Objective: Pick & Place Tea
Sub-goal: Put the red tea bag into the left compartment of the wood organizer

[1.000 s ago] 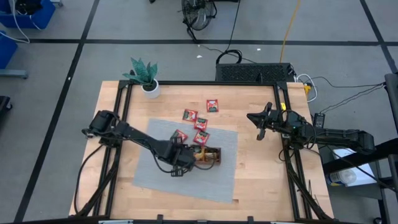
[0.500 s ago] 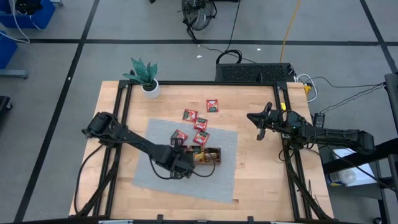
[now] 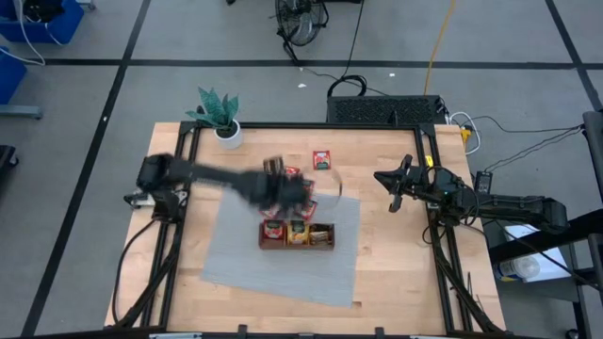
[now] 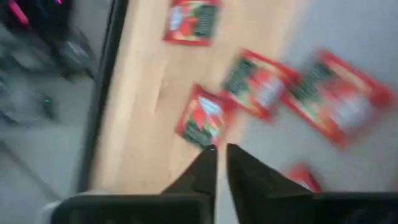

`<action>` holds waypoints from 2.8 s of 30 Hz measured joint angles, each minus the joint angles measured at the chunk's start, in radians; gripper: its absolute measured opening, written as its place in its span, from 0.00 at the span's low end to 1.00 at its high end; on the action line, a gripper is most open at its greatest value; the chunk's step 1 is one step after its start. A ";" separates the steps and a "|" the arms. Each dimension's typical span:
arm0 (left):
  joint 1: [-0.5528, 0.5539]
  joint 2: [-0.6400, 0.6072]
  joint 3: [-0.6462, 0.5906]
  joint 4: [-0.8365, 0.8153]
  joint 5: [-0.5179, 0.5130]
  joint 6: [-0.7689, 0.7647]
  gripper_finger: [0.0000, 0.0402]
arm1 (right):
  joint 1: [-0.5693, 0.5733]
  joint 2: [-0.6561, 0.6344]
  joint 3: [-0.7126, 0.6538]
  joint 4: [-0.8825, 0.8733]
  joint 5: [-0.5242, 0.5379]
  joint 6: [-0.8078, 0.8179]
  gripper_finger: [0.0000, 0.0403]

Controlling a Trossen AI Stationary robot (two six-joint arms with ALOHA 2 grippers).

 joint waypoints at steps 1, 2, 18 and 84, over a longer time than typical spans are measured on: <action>0.062 0.001 0.000 0.047 0.054 -0.002 0.14 | 0.000 0.000 0.000 0.000 0.000 0.000 0.03; 0.120 0.002 0.000 0.101 0.100 0.011 0.18 | 0.000 0.000 0.000 0.000 0.000 0.000 0.03; 0.482 0.058 0.002 0.346 0.504 0.083 0.73 | 0.000 0.001 0.000 0.002 0.000 0.000 0.03; 0.145 0.120 -0.003 -0.057 0.053 -0.092 0.03 | 0.000 0.001 0.000 0.000 0.000 0.000 0.03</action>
